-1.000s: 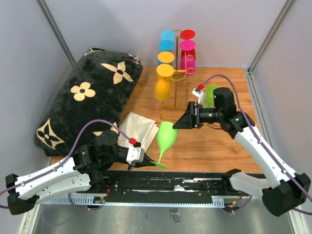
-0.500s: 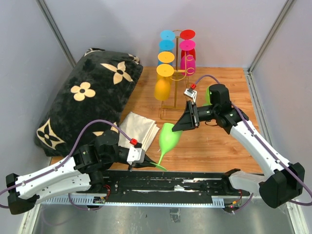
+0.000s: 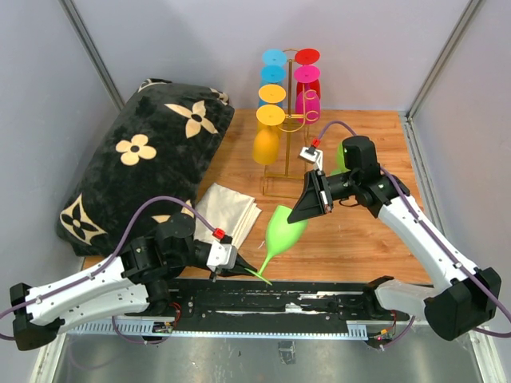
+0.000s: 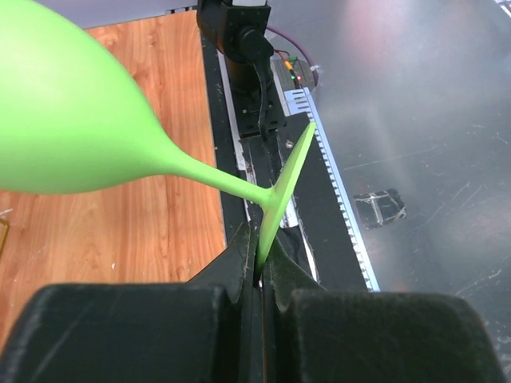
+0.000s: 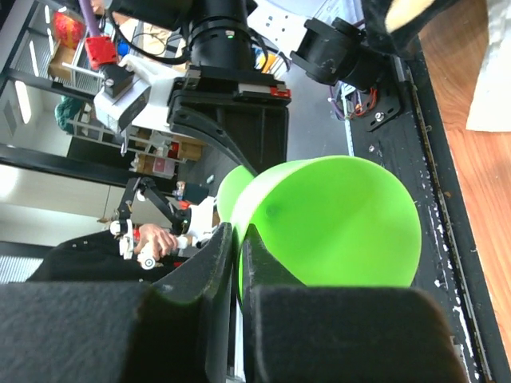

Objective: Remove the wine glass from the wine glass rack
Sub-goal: Place the wine glass at the center of the board.

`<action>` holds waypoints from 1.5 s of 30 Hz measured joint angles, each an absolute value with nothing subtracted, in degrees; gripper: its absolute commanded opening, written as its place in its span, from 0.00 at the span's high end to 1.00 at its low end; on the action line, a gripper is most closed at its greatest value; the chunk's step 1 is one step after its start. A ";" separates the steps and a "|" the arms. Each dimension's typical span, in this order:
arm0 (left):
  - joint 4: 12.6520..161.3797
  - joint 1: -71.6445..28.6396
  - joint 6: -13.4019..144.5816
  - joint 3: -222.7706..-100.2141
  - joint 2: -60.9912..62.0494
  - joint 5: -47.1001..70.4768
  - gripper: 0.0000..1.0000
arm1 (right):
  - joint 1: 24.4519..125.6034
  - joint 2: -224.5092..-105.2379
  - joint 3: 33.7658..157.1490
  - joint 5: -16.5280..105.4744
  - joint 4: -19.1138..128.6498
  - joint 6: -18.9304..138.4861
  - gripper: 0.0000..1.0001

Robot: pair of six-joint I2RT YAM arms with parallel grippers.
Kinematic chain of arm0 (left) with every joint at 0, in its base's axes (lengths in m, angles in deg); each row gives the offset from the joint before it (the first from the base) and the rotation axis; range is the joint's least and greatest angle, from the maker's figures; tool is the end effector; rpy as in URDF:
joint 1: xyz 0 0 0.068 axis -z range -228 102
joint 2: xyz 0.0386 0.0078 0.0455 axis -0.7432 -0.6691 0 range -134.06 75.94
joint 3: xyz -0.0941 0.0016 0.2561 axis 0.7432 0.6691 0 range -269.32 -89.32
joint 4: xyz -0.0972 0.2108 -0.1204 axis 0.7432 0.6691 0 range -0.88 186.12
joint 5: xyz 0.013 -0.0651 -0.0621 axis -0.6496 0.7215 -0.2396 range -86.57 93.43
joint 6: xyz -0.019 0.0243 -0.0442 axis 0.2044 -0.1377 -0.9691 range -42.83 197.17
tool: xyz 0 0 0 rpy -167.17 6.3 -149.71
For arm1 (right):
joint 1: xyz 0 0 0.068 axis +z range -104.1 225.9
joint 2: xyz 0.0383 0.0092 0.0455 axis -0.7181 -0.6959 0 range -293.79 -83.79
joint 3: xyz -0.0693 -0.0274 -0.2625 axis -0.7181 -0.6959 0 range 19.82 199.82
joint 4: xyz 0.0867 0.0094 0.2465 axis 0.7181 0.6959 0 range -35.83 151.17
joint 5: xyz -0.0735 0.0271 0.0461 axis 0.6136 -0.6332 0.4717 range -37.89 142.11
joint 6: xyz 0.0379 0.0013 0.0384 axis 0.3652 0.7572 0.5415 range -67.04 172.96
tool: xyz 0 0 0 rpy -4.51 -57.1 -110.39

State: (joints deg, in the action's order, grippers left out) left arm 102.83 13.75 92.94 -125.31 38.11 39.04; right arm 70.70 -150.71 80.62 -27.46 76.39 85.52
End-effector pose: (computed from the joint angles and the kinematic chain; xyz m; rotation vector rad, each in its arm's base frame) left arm 0.0562 -0.1486 0.3000 1.5407 1.1832 -1.1180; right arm 0.2007 0.1313 0.3518 -0.8444 2.0331 2.0052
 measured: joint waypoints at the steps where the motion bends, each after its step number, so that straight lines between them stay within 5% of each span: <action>1: 102.70 13.75 92.68 -125.31 37.83 39.09 0.99 | 70.72 -150.66 80.84 -27.78 76.43 85.50 0.99; 6: 101.28 13.80 91.30 -125.29 36.28 39.41 0.92 | 70.72 -149.77 81.14 -27.59 76.37 85.54 0.99; 13: 97.96 13.73 87.06 -124.24 35.14 33.14 0.13 | 71.70 -144.89 81.14 -17.84 77.70 83.16 0.99; 15: 96.67 13.71 85.86 -124.13 35.05 31.04 0.01 | 71.90 -143.34 81.16 -13.82 77.85 81.65 0.99; 23: 91.38 13.69 81.09 -122.12 37.94 21.86 0.00 | 71.90 -137.57 81.82 10.82 87.12 71.07 0.99; 30: 86.44 13.69 70.16 -116.22 41.52 -1.90 0.00 | 71.90 -134.23 83.74 34.79 95.49 64.34 0.99; 38: 87.03 13.69 56.00 -117.57 40.91 -13.57 0.00 | 71.77 -131.98 79.09 63.75 96.52 62.53 0.99; 45: 96.54 13.69 44.15 -125.14 36.60 -19.36 0.00 | 54.59 -137.31 77.47 62.90 96.43 65.94 0.99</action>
State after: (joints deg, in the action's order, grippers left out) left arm 96.54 13.69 44.15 -125.14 36.60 -19.36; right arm 54.59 -137.31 77.47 62.90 96.43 65.94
